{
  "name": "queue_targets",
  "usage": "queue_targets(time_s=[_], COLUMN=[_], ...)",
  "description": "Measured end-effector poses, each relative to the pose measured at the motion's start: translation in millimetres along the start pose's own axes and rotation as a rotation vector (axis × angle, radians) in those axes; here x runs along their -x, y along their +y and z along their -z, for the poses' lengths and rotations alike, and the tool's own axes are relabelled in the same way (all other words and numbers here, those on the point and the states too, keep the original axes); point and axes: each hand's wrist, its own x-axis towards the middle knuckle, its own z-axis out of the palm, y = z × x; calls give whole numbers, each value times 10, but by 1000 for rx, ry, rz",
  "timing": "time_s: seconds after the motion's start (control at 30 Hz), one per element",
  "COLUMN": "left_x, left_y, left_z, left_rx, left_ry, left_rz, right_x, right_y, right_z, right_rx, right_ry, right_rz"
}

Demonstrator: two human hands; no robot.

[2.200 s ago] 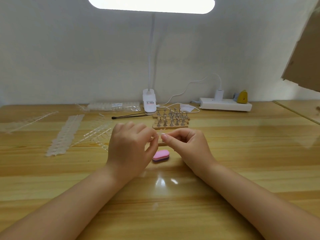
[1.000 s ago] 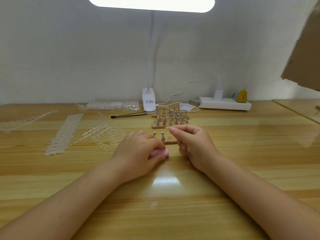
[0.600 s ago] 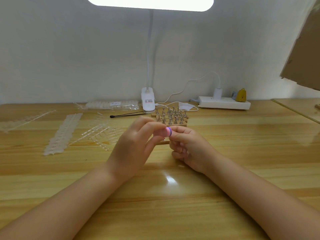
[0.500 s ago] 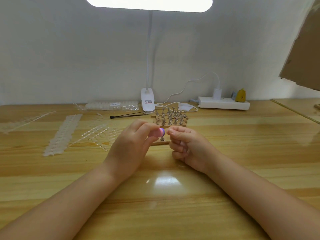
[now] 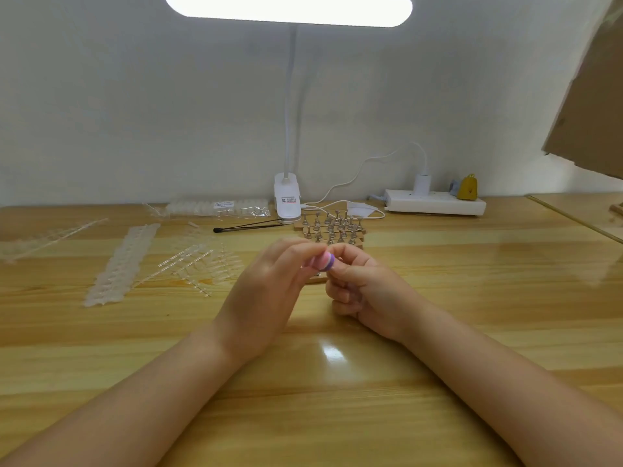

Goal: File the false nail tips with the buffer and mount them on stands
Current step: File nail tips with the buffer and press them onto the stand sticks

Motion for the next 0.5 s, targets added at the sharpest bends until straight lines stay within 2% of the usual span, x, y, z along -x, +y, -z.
queue_targets(time_s=[0.13,0.27,0.4,0.5], left_x=[32,5,31,-7], left_y=[-58,1,-89,-37], left_z=[34,-10,32,48], left_rx=[-8,24,-30,4], left_ry=[12,26,-11,46], left_rz=[69,-14,92,22], right_x=[7,0,2,0], right_y=[-11,3,-14,-1], right_z=[1,-2,7,-8], right_rx=[-43,-13,-58,-30], right_ry=[4,3,13,-1], right_rz=[-1,6,6,13])
